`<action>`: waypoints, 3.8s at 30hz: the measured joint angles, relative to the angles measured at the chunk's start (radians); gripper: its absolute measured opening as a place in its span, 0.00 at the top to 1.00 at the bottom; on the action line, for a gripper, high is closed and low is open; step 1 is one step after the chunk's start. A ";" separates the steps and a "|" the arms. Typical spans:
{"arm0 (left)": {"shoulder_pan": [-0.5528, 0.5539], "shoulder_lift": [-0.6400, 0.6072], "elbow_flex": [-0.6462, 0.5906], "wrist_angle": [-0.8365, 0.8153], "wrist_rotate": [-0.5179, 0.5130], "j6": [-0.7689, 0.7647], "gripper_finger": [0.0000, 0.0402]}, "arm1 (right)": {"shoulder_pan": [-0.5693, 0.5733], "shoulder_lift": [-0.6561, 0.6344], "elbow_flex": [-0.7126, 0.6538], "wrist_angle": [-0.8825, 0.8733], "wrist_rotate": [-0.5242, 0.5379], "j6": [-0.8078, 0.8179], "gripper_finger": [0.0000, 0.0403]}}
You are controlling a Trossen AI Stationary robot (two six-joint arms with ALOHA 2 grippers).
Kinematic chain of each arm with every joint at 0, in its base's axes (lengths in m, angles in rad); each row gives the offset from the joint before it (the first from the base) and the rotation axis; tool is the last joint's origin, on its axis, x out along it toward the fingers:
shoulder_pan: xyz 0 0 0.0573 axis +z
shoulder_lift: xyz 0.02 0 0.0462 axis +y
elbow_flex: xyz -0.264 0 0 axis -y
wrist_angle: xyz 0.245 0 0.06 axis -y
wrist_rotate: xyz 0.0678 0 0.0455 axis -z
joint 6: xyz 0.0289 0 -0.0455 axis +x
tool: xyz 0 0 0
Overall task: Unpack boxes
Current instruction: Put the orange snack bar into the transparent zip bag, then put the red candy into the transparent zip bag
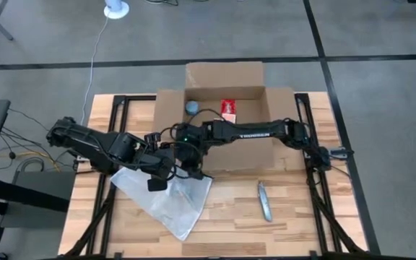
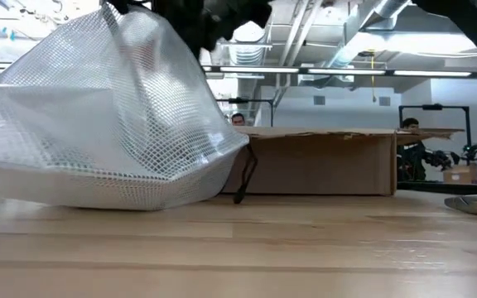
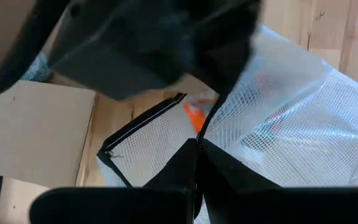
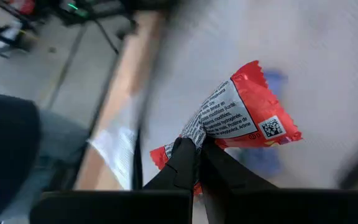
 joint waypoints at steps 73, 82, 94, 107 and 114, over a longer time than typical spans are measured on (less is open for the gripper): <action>0.026 0.000 0.000 -0.001 -0.006 -0.116 1.00 | -0.628 -0.084 -0.378 -0.037 0.558 0.359 0.50; 0.007 0.000 0.000 -0.002 -0.006 -0.115 1.00 | -0.655 -0.085 -0.451 -0.044 0.583 0.360 0.50; 0.007 0.000 -0.001 -0.001 -0.005 -0.081 1.00 | -0.641 -0.094 -0.583 0.066 0.547 0.390 0.51; -0.004 0.000 -0.002 -0.001 -0.004 -0.120 1.00 | -0.652 -0.090 -0.592 0.114 0.441 0.297 0.96; -0.010 0.000 -0.002 -0.003 -0.004 -0.120 1.00 | -0.640 -0.172 -0.568 -0.037 0.417 0.168 0.98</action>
